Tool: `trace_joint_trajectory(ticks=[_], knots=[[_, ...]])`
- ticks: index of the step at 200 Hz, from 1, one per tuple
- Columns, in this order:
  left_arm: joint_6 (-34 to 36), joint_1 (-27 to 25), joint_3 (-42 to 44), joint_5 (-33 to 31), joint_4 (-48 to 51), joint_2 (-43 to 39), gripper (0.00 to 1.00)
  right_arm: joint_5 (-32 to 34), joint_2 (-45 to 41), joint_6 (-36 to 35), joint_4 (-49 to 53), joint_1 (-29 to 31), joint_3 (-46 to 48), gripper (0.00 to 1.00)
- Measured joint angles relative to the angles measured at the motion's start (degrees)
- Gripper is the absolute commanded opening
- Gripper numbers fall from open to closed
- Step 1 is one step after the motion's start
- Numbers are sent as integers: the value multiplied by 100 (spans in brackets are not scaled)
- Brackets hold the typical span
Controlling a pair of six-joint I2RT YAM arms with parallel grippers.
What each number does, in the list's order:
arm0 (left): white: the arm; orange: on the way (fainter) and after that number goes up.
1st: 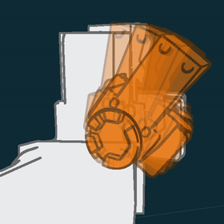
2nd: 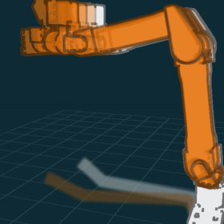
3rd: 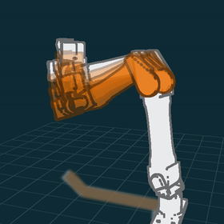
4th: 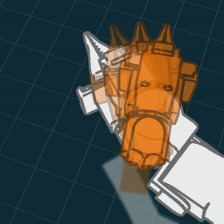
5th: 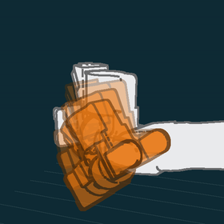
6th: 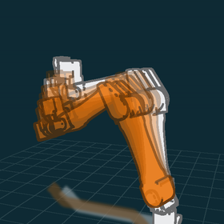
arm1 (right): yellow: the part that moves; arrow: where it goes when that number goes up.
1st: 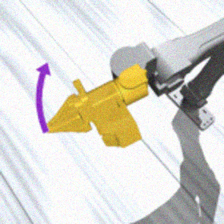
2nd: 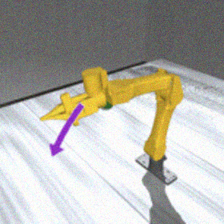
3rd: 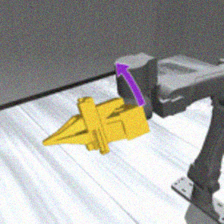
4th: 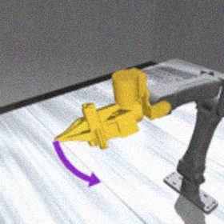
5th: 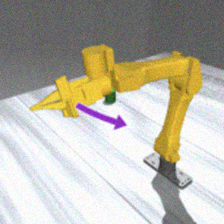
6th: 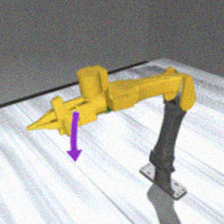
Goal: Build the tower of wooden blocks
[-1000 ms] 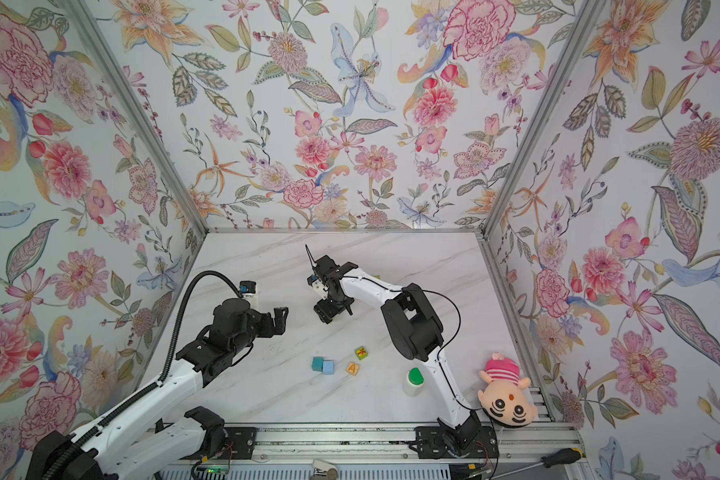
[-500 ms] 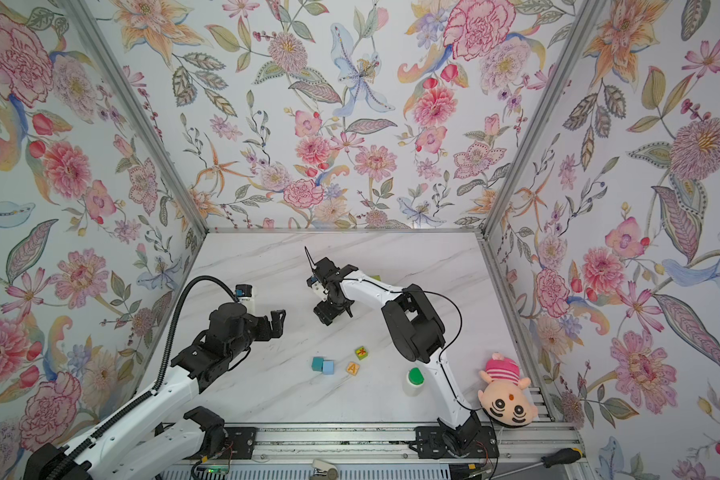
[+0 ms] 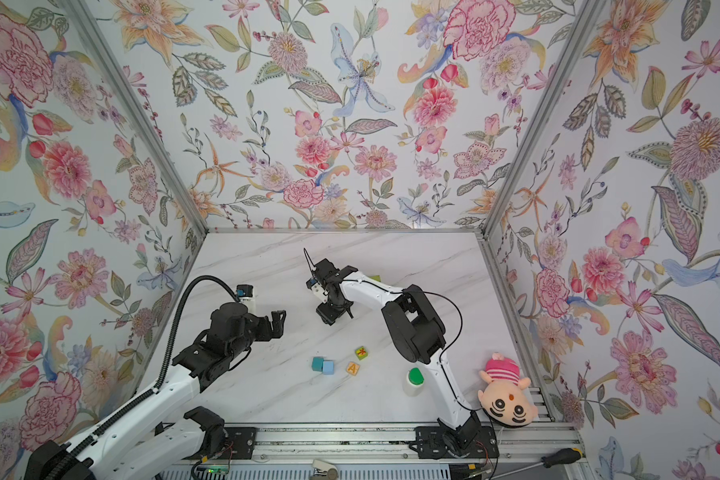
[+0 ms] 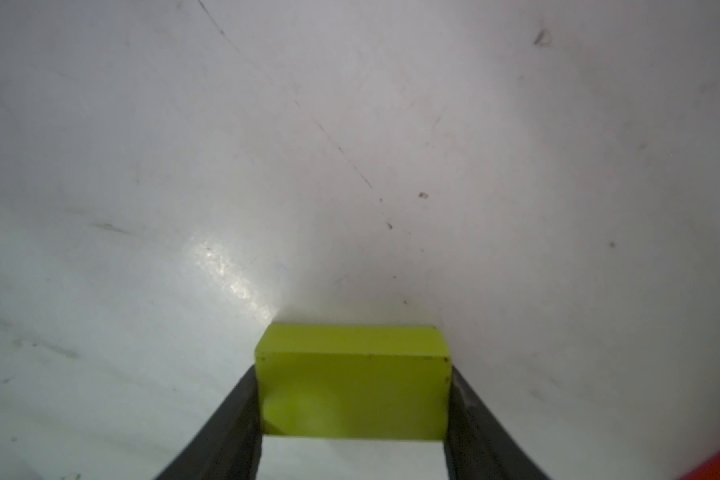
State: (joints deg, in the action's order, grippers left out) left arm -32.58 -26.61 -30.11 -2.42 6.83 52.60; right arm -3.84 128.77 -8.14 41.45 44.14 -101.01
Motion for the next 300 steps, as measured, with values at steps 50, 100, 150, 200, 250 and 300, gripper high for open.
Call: trace_joint_trajectory(ticks=[50,100,150,200,250,300], knots=[[7,0,-2,-2,-2,96,99,44,-13,107,33,11,0,52],[98,0,-197,-103,-7,380,99,46,-24,450,299,-7,-76,50],[330,0,-708,-103,-52,916,99,216,-83,761,688,-155,-249,50],[568,0,-1174,-72,-212,1469,99,289,-400,1099,804,-579,-249,50],[673,0,-1545,72,-302,1912,99,437,-599,1392,846,-1064,-249,49],[669,4,-1871,236,-531,2258,99,520,-599,1646,874,-1493,-249,50]])
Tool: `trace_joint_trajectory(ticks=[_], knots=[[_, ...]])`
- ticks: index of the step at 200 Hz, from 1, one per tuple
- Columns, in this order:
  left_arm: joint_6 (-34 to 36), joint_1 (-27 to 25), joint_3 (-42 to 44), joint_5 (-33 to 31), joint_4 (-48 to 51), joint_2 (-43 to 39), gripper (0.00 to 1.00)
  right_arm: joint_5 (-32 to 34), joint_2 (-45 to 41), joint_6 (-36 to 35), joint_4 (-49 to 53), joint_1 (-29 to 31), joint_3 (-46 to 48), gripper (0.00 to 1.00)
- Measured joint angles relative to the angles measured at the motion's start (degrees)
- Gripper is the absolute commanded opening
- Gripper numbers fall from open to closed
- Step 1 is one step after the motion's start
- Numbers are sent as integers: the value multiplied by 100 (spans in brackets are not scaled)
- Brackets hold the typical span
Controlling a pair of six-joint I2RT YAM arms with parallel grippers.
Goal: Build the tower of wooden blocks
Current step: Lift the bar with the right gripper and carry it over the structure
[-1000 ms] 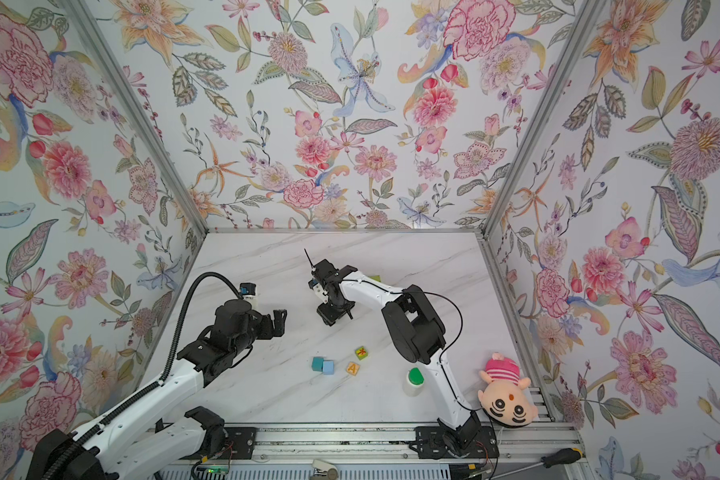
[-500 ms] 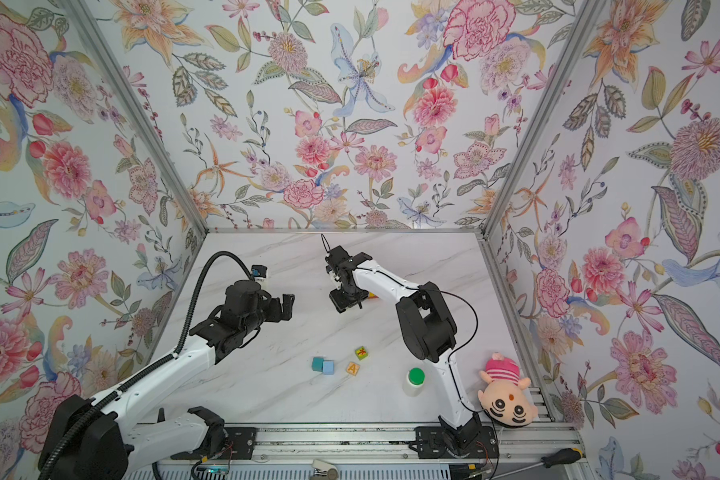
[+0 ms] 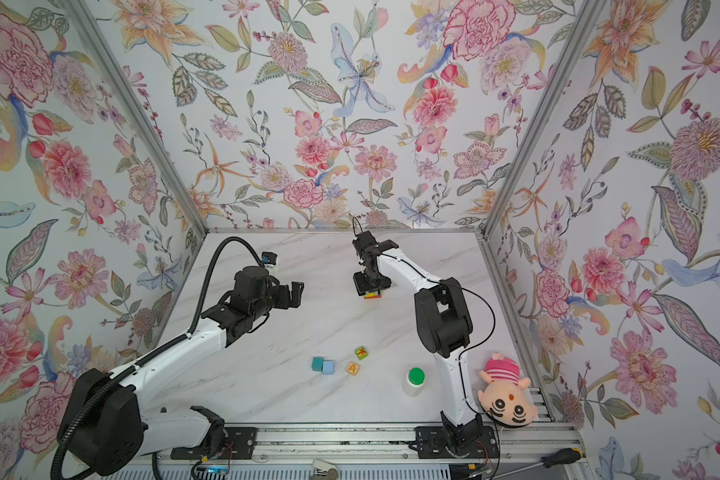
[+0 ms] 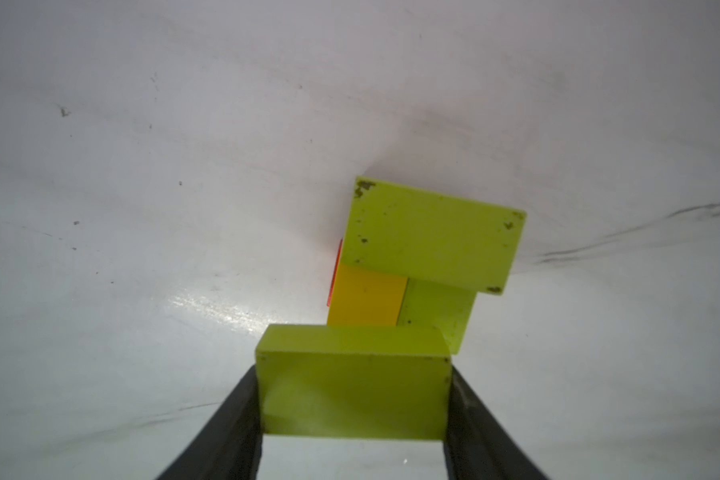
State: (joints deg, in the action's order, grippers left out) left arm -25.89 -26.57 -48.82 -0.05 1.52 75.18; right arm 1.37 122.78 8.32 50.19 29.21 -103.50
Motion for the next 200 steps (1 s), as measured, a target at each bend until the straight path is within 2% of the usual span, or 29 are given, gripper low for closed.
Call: trace_joint_trajectory(ticks=[43,100,200], knots=[[28,-55,-352,199,-74,319,99,-7,2,125,26,-76,-52,50],[219,-413,-745,398,-208,713,99,-72,35,334,63,-227,-107,50],[284,-422,-1008,435,-232,1036,99,-131,164,422,63,-273,-146,51]])
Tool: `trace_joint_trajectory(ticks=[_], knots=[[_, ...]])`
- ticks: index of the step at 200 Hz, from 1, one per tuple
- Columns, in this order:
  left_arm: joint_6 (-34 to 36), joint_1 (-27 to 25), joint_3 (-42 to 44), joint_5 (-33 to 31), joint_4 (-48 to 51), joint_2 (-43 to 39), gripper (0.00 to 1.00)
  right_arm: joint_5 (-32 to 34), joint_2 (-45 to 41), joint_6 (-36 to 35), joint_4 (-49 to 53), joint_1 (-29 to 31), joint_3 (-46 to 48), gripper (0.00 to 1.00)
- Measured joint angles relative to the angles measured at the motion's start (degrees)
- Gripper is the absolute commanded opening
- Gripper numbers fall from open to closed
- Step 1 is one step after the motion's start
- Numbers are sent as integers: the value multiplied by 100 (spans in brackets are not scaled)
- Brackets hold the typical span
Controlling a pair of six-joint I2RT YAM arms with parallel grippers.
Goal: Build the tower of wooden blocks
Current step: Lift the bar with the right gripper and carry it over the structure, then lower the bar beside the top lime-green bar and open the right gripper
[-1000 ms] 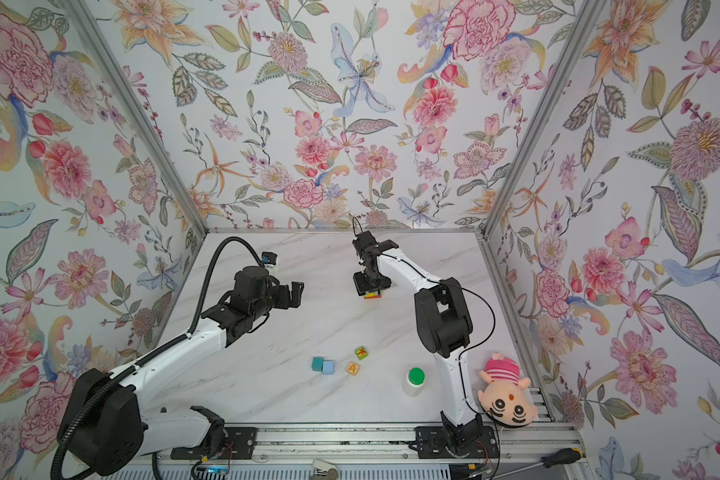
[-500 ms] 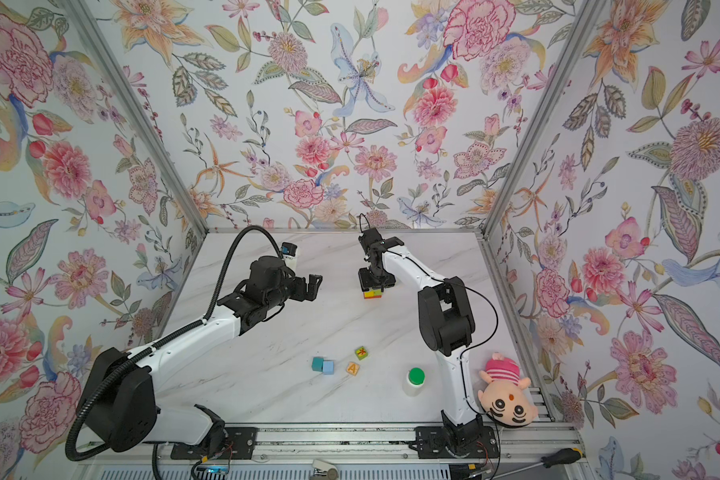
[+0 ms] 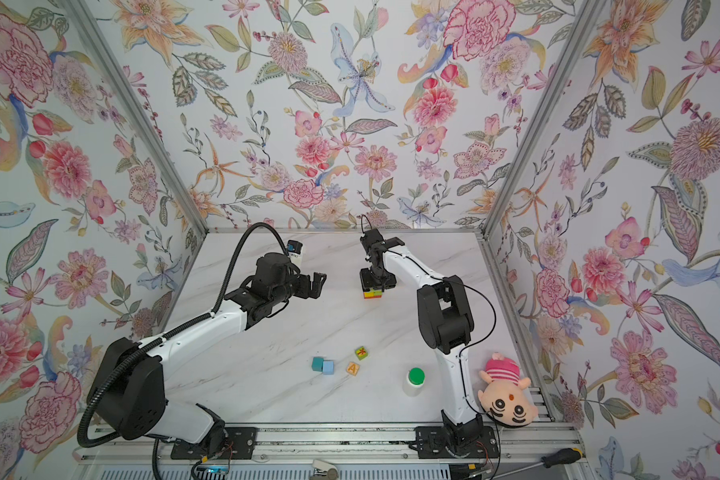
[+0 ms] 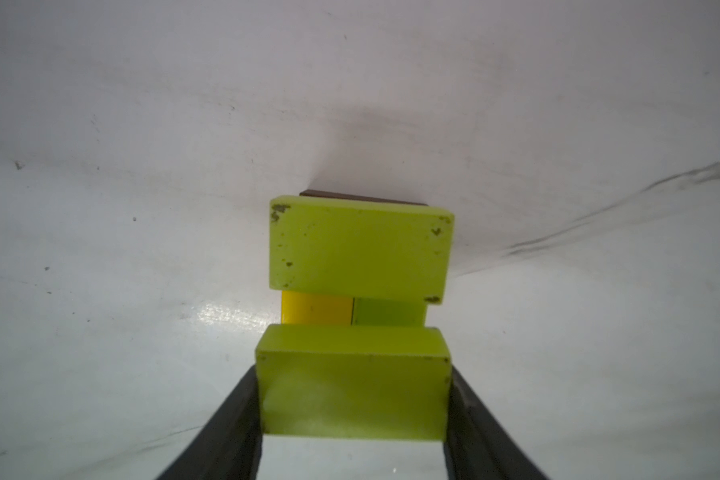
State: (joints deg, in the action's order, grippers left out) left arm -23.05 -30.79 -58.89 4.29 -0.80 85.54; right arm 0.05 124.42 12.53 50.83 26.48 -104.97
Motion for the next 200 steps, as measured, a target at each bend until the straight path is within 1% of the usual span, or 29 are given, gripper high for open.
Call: trace_joint_trajectory(ticks=[140,181,200], knots=[[44,0,-76,-20,72,46,99,-46,247,149,4,0,-118,51],[61,0,-87,-20,68,85,99,-63,247,151,4,-11,-118,56],[61,0,-87,-20,70,111,99,-83,247,168,2,-26,-118,61]])
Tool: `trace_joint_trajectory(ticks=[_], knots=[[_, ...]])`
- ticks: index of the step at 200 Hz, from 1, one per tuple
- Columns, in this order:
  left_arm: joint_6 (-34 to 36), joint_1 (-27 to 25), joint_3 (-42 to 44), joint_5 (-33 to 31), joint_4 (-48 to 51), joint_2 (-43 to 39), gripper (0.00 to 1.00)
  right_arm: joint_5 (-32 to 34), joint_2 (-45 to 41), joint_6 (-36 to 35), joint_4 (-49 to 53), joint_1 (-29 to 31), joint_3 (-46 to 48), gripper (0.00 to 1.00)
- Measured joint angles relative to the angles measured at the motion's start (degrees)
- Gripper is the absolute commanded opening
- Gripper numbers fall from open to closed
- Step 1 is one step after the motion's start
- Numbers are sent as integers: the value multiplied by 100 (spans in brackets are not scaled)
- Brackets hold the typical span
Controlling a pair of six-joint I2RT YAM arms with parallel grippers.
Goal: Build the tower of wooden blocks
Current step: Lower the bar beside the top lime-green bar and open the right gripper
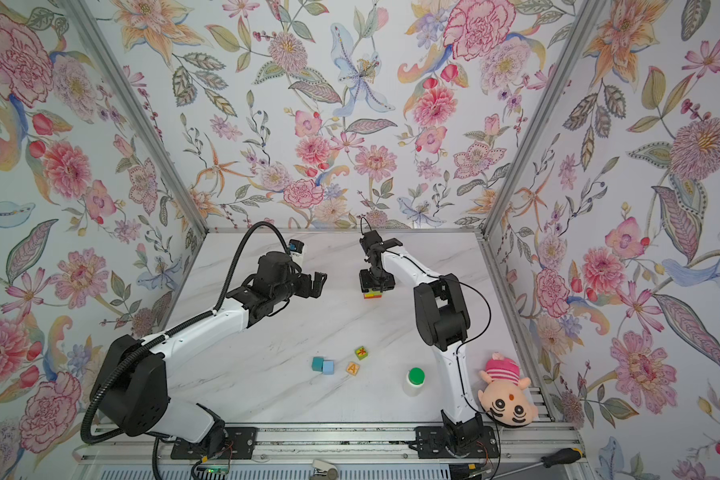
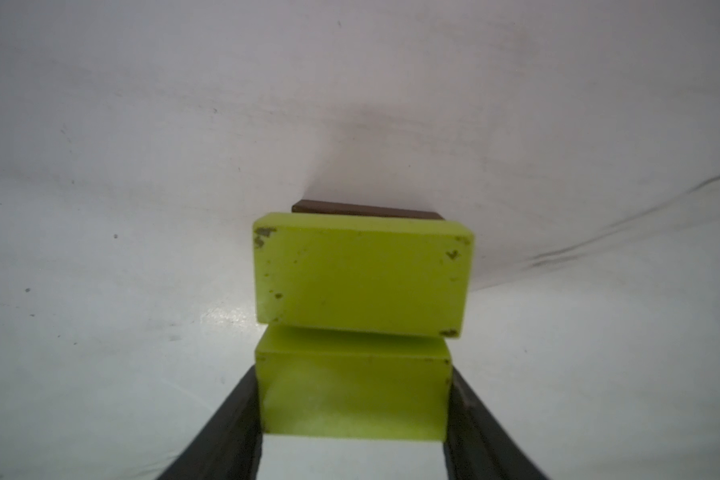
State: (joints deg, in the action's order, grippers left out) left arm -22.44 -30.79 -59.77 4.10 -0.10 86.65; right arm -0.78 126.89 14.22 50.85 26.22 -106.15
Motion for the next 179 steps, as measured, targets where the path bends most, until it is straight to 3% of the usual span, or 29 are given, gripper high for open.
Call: trace_joint_trajectory(ticks=[47,100,154,179], knots=[[0,0,0,-4,0,11,100,-26,0,68,0,-7,0,76],[-2,0,-2,-15,0,15,99,-26,0,83,0,-7,2,80],[0,0,0,-50,0,13,99,-26,-28,111,7,-7,9,100],[0,0,0,-125,7,-24,99,-26,-164,120,15,-9,13,99]])
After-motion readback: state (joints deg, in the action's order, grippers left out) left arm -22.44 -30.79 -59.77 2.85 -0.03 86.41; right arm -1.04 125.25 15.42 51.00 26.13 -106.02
